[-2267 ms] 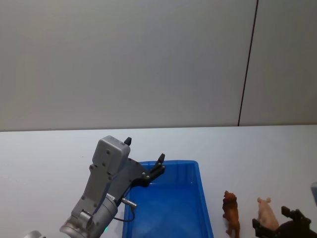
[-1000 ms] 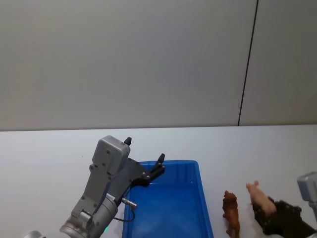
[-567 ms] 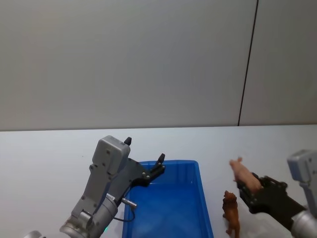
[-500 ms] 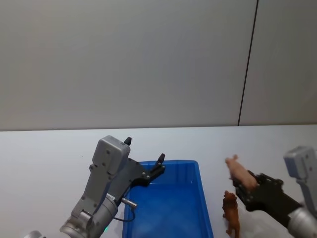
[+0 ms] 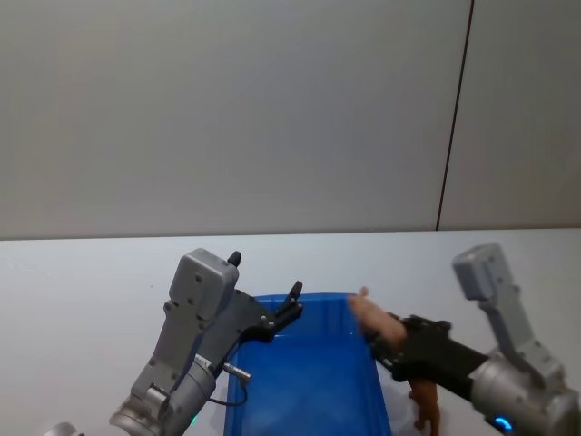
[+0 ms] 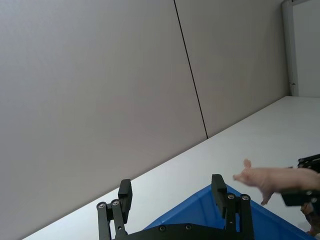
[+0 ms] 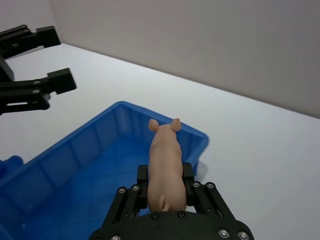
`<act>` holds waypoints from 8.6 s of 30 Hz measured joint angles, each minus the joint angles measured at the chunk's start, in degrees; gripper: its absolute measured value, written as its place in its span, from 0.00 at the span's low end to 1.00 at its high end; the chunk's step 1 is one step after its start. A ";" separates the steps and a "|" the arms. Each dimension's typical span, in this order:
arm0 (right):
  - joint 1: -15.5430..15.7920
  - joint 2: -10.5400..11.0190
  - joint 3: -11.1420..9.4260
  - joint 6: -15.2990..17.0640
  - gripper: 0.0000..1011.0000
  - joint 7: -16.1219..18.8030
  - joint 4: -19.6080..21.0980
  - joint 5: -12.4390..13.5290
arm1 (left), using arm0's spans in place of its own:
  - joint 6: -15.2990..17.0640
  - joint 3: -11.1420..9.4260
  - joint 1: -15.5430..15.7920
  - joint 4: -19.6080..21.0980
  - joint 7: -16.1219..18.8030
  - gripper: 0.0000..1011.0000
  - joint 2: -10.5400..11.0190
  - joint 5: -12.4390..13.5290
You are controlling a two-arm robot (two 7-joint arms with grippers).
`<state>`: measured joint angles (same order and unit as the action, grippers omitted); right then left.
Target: Pick up the two dolls from the table and place them into the box.
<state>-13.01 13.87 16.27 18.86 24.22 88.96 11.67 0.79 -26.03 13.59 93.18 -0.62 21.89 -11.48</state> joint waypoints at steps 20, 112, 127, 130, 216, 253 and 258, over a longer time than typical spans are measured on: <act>-3.97 -3.50 2.95 1.45 0.94 5.48 -3.79 0.13 | 0.00 0.00 0.00 0.00 0.00 0.99 0.00 0.00; 8.54 4.41 0.72 -1.70 0.27 -11.16 4.27 2.43 | 0.00 0.00 0.00 0.00 0.00 0.99 0.00 0.00; 2.70 1.28 1.82 0.58 0.27 -4.01 4.86 0.74 | 0.00 0.00 0.00 0.00 0.00 0.99 0.00 0.00; 0.86 0.02 2.23 2.09 0.27 -2.66 3.55 0.57 | 0.00 0.00 0.00 0.00 0.00 0.99 0.00 0.00; 5.79 8.11 -1.83 -3.10 0.99 0.67 6.07 2.72 | 11.01 2.74 -15.82 9.91 18.82 0.99 9.03 -12.75; 5.89 8.19 -1.83 -3.15 0.99 0.68 6.13 2.71 | 16.66 3.71 -19.16 8.15 18.00 0.68 9.03 -13.85; 5.89 8.19 -1.83 -3.15 0.99 0.68 6.13 2.72 | 16.89 3.91 -19.02 8.07 17.07 0.55 8.83 -13.17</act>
<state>-7.12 22.06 14.45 15.71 24.90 95.08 14.38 17.68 -22.11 -5.43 101.25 16.45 30.72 -24.65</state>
